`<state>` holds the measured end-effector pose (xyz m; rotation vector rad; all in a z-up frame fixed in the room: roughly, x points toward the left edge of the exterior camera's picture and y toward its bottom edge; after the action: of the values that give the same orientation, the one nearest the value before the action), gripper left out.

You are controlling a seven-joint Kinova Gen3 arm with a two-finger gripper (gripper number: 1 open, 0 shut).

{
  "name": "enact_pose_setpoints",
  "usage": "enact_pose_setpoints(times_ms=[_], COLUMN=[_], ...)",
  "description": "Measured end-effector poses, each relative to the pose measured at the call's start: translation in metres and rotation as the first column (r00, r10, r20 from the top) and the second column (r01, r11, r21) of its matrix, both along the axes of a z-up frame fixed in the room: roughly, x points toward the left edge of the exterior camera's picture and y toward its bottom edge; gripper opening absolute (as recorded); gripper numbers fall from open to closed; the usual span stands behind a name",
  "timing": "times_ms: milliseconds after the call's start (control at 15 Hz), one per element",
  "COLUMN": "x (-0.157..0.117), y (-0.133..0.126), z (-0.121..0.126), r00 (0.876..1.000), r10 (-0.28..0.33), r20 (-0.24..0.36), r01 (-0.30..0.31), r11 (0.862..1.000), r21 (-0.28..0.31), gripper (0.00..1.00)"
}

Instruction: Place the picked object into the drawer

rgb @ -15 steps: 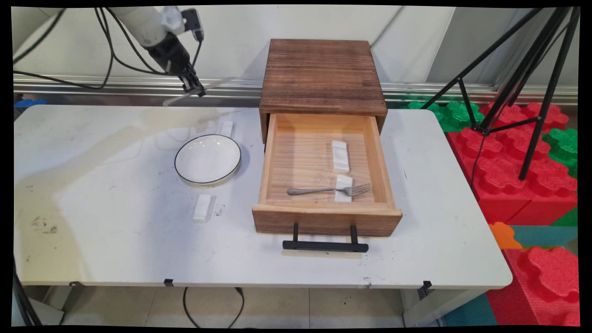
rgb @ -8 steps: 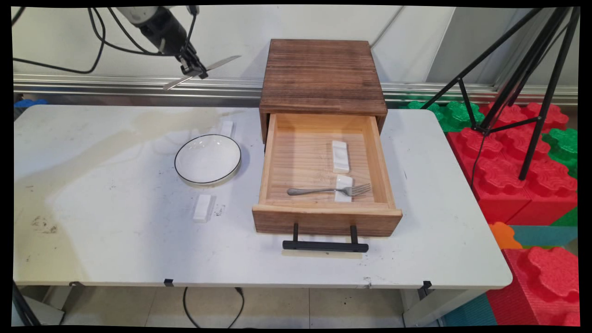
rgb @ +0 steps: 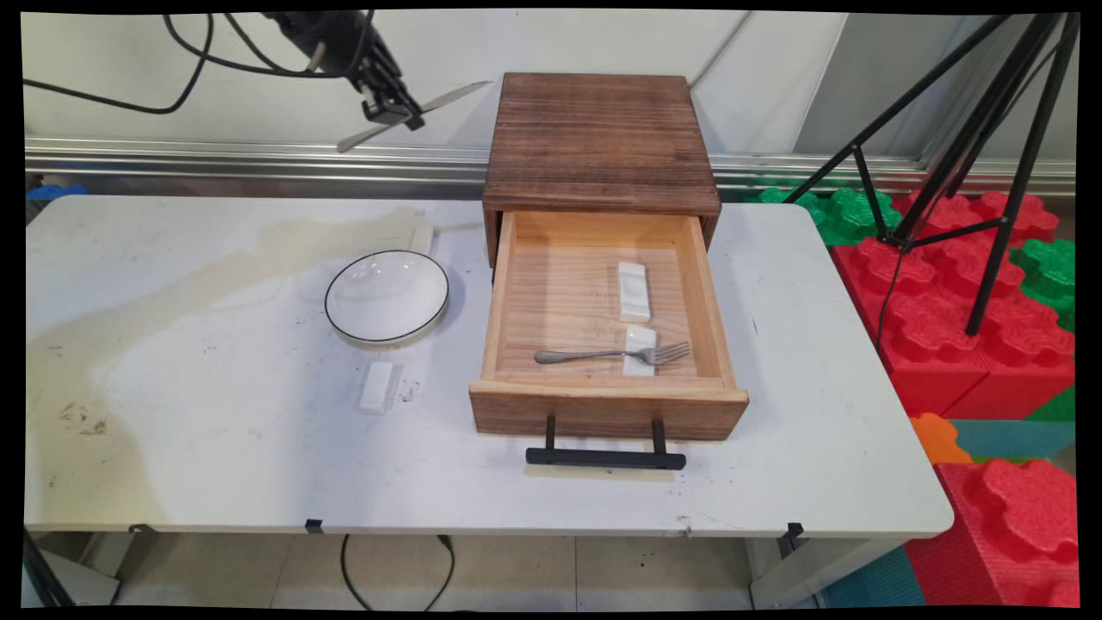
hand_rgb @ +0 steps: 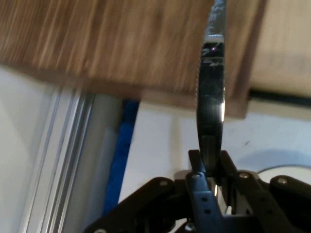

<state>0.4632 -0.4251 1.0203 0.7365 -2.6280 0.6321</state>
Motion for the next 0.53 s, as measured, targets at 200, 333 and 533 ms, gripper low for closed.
enact_pose_setpoints(times_ms=[200,333,533], x=[-0.027,-0.048,-0.083], y=[0.005,0.008,0.010], z=[0.010,0.014,0.014], r00=[0.998,0.994,0.986], r10=[-0.059,-0.101,-0.155], r20=[-0.021,-0.037,-0.063], r01=[0.059,0.101,0.156], r11=[0.998,0.995,0.988], r21=[-0.001,0.002,0.011], gripper=[0.00,0.00,0.00])
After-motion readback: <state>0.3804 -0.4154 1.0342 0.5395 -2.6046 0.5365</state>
